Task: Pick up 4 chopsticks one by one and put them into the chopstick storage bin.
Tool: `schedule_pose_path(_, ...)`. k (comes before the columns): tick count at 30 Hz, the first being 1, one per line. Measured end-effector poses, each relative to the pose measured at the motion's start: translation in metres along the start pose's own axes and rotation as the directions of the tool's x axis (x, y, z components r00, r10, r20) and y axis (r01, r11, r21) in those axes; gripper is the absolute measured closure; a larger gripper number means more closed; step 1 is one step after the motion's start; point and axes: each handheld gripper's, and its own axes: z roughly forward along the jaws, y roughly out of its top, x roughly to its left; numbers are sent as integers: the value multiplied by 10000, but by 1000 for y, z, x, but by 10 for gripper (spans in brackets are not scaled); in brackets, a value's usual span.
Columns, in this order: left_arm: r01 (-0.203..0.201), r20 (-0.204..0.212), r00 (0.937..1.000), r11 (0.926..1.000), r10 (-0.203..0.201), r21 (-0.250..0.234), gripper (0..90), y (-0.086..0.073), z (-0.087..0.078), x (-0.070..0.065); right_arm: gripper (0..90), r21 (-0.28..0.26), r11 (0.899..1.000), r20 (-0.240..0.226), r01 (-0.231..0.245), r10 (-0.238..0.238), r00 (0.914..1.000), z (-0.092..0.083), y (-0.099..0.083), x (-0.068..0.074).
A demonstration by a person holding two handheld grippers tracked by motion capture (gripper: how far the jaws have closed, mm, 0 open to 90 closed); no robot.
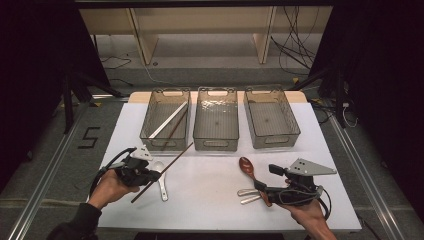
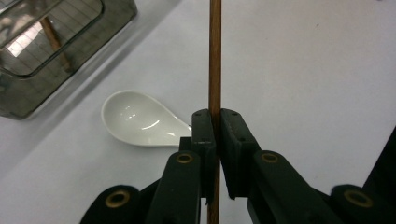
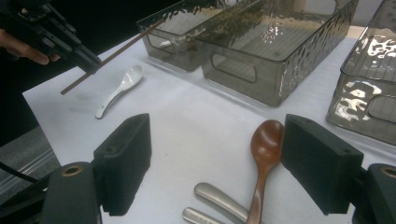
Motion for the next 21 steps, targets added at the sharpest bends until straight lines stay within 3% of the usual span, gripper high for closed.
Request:
schedule_pose_path(4, 256, -203, 9995, 9995, -261, -206, 840, 0, -1, 3, 256, 20, 10000, -11, 20, -20, 10000, 0, 0, 0)
schedule_pose_path(21, 465, -741, 9958, 9950, -531, -884, 840, 22, -10, 14, 256, -11, 10000, -5, -49, 49, 10000, 1, 0, -1)
